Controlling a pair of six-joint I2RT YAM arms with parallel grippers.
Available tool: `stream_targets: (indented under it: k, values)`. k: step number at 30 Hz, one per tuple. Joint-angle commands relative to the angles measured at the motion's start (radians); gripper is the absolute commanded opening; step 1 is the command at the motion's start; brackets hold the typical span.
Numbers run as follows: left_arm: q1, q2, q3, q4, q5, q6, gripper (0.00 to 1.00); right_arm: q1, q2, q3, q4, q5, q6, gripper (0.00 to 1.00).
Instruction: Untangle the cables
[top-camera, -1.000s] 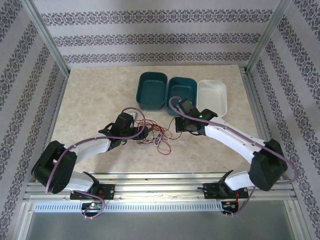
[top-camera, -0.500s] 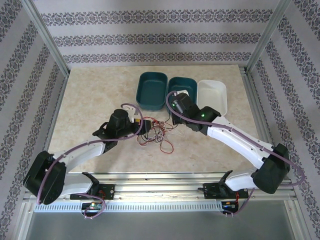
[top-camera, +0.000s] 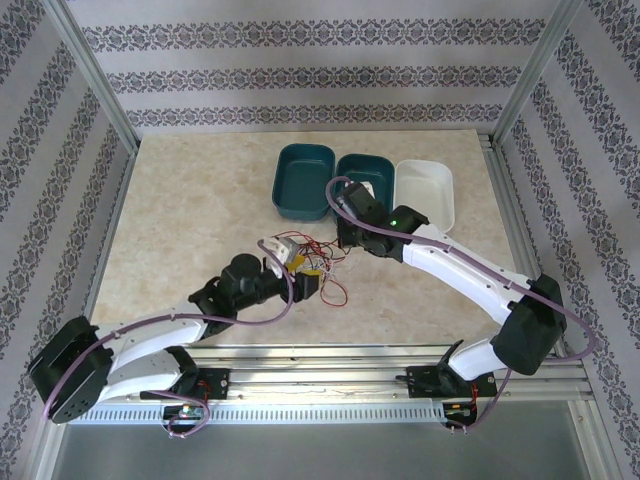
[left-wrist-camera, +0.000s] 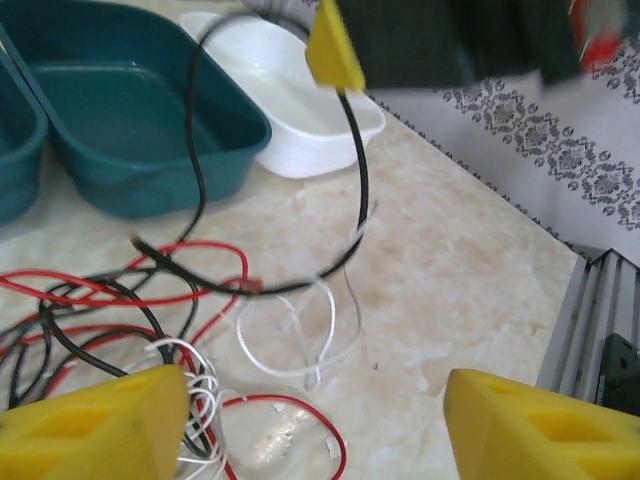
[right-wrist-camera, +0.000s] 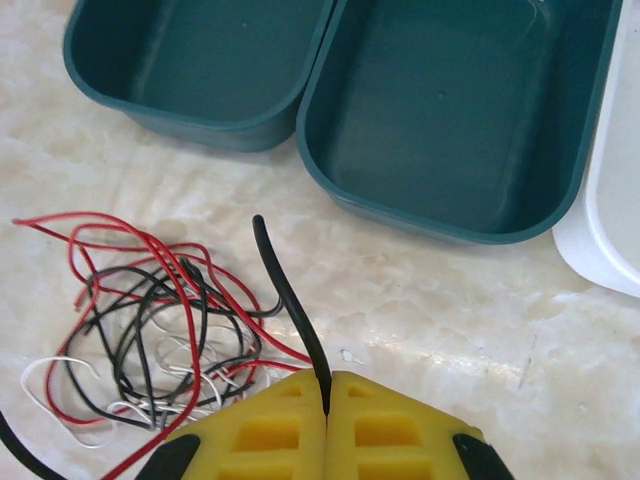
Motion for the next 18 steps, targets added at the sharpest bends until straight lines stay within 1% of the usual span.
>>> stream_targets:
  k: [1,3,7,9,11,13,16,17,18]
  values:
    - [-0.056,0.084,-0.026,0.163,-0.087,0.003,0.72,-0.010,0.002,0.039,-0.021,-0.019,0.077,0.00]
    - [-0.090,0.157,-0.033,0.285,-0.131,-0.012,0.74,-0.010,0.002,0.040,-0.022,-0.029,0.098,0.00]
    - [-0.105,0.349,-0.050,0.609,-0.169,-0.117,0.75,-0.008,-0.004,0.030,-0.013,-0.052,0.146,0.00]
    - [-0.114,0.431,-0.046,0.714,-0.192,-0.131,0.75,-0.007,-0.012,0.018,0.000,-0.067,0.174,0.00]
    - [-0.119,0.478,-0.039,0.752,-0.229,-0.139,0.74,-0.004,-0.023,0.005,0.019,-0.077,0.191,0.00]
    - [-0.119,0.484,-0.034,0.755,-0.252,-0.126,0.72,0.002,-0.031,-0.003,0.025,-0.077,0.198,0.00]
    - [-0.119,0.450,-0.003,0.654,-0.272,-0.090,0.69,0.006,-0.037,-0.012,0.025,-0.073,0.200,0.00]
    - [-0.119,0.440,0.007,0.610,-0.281,-0.082,0.66,0.006,-0.039,-0.014,0.027,-0.072,0.200,0.00]
    - [-0.119,0.430,0.011,0.583,-0.295,-0.078,0.59,0.005,-0.041,-0.019,0.029,-0.070,0.200,0.00]
